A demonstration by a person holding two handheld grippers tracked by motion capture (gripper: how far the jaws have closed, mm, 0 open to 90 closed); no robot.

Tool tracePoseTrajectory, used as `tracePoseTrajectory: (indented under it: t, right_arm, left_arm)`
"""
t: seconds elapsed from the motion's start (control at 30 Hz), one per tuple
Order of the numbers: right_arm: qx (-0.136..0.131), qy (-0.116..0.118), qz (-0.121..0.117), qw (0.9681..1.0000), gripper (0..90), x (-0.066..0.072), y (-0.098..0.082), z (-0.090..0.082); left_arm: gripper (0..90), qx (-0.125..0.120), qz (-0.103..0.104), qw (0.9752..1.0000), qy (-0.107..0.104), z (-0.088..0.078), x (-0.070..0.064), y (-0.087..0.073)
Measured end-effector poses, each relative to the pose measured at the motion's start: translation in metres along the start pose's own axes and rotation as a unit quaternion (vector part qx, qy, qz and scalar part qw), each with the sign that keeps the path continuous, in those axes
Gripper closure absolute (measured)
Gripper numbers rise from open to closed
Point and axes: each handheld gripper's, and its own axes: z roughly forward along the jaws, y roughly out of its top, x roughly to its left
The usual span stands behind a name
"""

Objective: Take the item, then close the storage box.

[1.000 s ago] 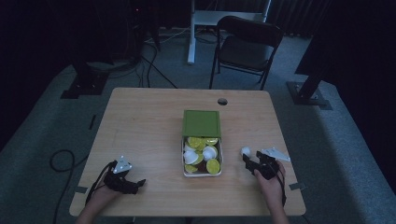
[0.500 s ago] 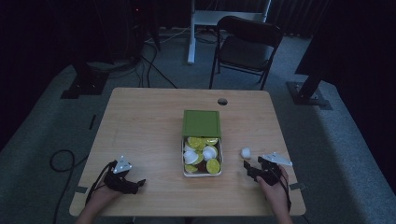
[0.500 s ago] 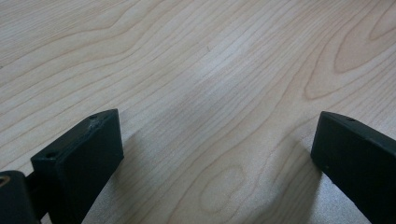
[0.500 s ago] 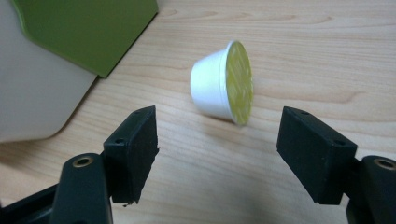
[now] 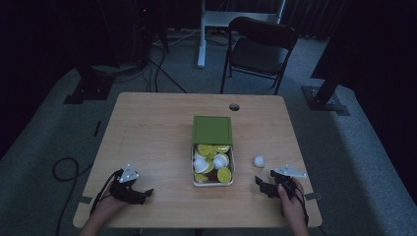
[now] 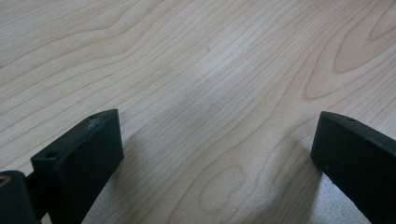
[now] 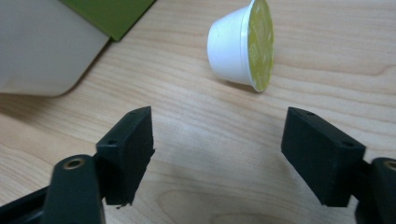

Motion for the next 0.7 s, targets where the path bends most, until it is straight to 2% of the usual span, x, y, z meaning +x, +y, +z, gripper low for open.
tracePoseTrajectory:
  t: [0.1,0.27,0.33,0.37,0.4,0.43,0.7]
  right_arm:
    - [0.013,-0.002,-0.015,0.9998,24.5,0.002,-0.002,0.003]
    - [0.025,-0.006,-0.026,0.9993,20.8,0.002,-0.002,0.004]
    - [0.032,-0.007,-0.042,0.9986,17.8,0.004,-0.002,0.004]
    - [0.035,-0.014,-0.052,0.9980,17.5,0.006,-0.002,0.005]
    - [0.040,-0.027,-0.064,0.9968,13.5,0.009,-0.003,0.006]
    - [0.046,-0.028,-0.064,0.9965,11.0,0.010,-0.003,0.007]
    - [0.046,-0.031,-0.060,0.9966,11.0,0.011,-0.002,0.007]
  left_arm:
    - [2.3,0.000,0.000,1.0000,0.000,0.000,0.000,0.000]
    - [2.3,0.000,0.000,1.0000,0.000,0.000,0.000,0.000]
    - [2.3,0.000,0.000,1.0000,0.000,0.000,0.000,0.000]
    - [2.3,0.000,0.000,1.0000,0.000,0.000,0.000,0.000]
    - [2.3,0.000,0.000,1.0000,0.000,0.000,0.000,0.000]
    - [2.3,0.000,0.000,1.0000,0.000,0.000,0.000,0.000]
    - [2.3,0.000,0.002,1.0000,0.000,0.001,-0.002,0.001]
